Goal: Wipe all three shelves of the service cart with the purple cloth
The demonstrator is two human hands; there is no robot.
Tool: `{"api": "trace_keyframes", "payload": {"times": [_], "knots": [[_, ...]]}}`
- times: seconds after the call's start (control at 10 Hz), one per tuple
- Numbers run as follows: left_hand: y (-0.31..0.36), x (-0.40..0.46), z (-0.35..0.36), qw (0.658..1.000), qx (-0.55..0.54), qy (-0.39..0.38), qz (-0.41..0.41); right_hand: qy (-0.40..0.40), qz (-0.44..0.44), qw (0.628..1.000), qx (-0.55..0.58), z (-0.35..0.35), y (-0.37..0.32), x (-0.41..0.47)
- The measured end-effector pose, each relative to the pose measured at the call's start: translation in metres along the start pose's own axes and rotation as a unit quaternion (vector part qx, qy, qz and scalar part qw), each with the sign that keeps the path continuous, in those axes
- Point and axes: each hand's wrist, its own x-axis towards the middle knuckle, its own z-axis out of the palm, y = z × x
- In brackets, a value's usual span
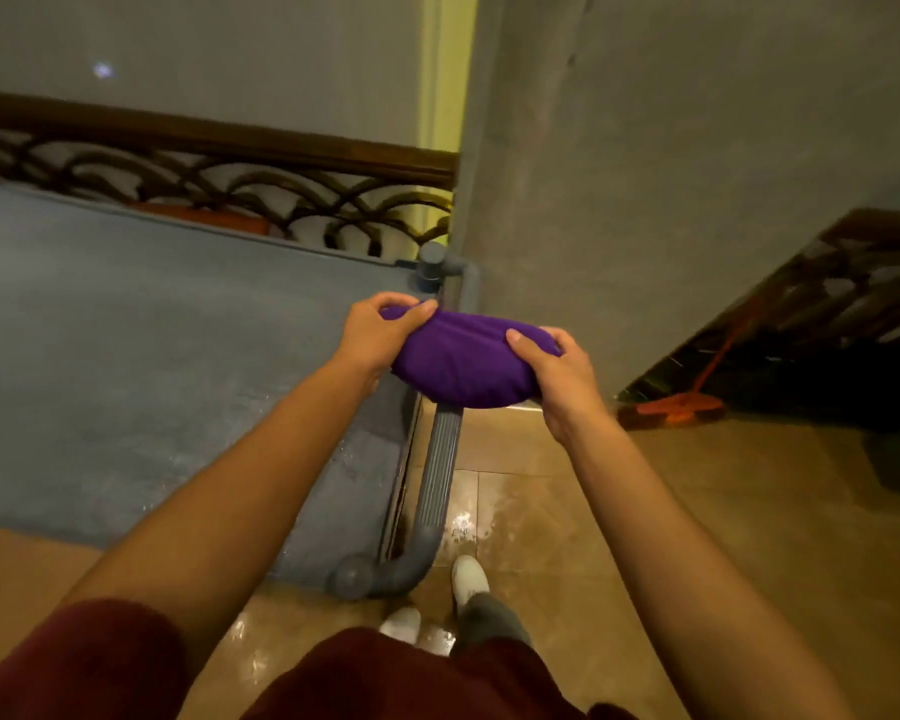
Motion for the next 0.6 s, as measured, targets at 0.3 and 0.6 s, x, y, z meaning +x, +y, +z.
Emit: {"api": "trace_keyframes", "payload": {"times": [0.3, 0.6], "knots": [[-0.082, 0.002, 0.022, 0.987, 0.063, 0.090, -0.116, -0.145, 0.120, 0.980, 0.066, 0.006, 0.065, 0.047], [-0.086, -0.009, 0.001, 0.976, 0.161, 0.132, -0.057, -0.176, -0.014, 0.961, -0.211, -0.010, 0.032, 0.057]]}}
